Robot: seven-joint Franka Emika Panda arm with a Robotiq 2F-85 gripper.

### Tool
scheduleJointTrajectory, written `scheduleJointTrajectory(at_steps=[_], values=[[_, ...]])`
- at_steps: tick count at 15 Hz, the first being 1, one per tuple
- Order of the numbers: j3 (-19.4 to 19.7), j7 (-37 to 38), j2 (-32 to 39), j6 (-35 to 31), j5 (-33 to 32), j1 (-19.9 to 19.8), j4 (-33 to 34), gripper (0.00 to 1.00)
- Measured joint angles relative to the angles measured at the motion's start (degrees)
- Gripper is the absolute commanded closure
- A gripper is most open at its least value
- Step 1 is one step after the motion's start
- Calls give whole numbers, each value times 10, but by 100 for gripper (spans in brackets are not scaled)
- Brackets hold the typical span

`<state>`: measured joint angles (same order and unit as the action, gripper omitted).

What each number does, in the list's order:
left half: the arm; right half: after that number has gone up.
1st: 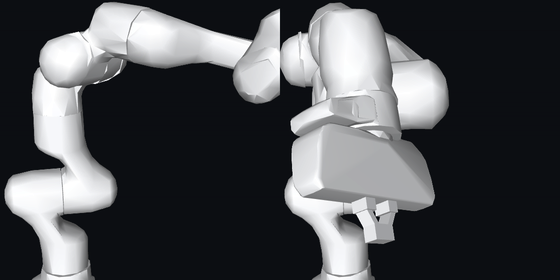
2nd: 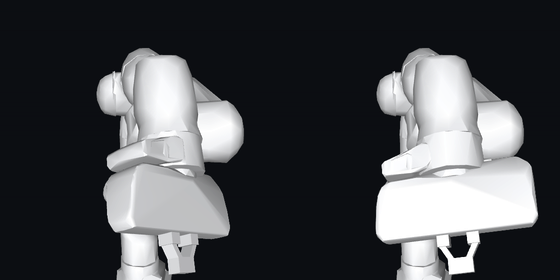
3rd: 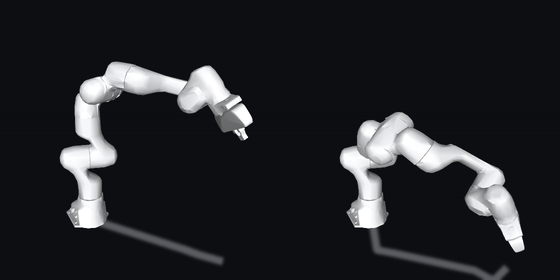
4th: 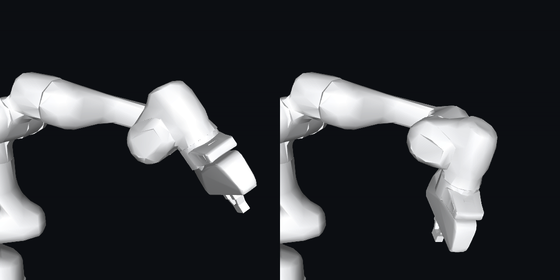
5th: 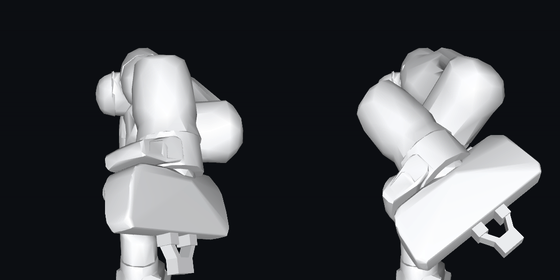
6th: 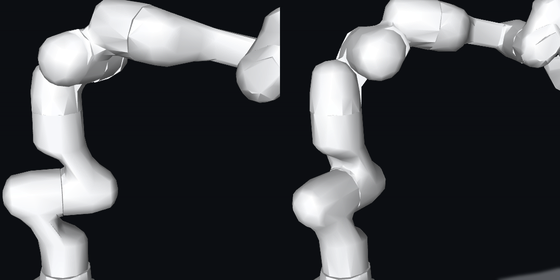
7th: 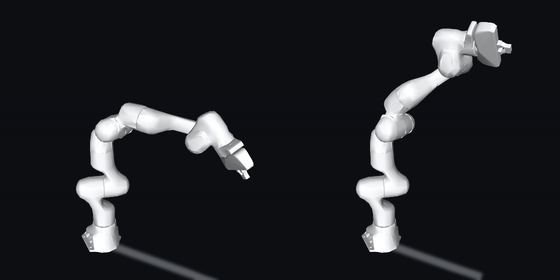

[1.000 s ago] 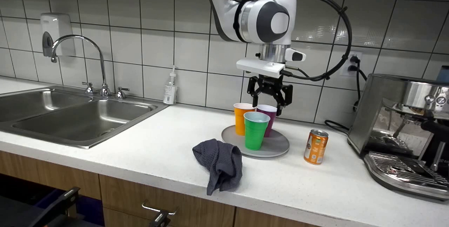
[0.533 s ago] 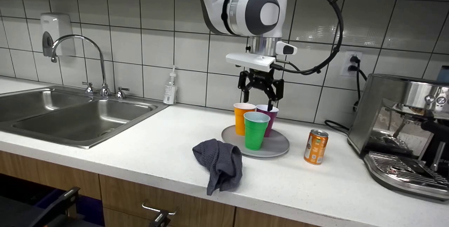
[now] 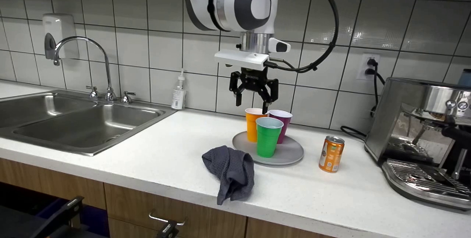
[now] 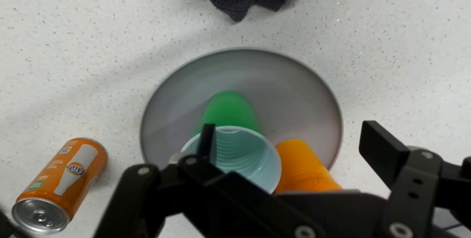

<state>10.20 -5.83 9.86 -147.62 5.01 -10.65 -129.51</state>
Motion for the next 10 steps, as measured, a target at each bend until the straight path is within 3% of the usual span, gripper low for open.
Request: scheduleJointTrajectory(at_steps=[10], values=[[-16, 0, -82, -11, -60, 36, -102, 0]])
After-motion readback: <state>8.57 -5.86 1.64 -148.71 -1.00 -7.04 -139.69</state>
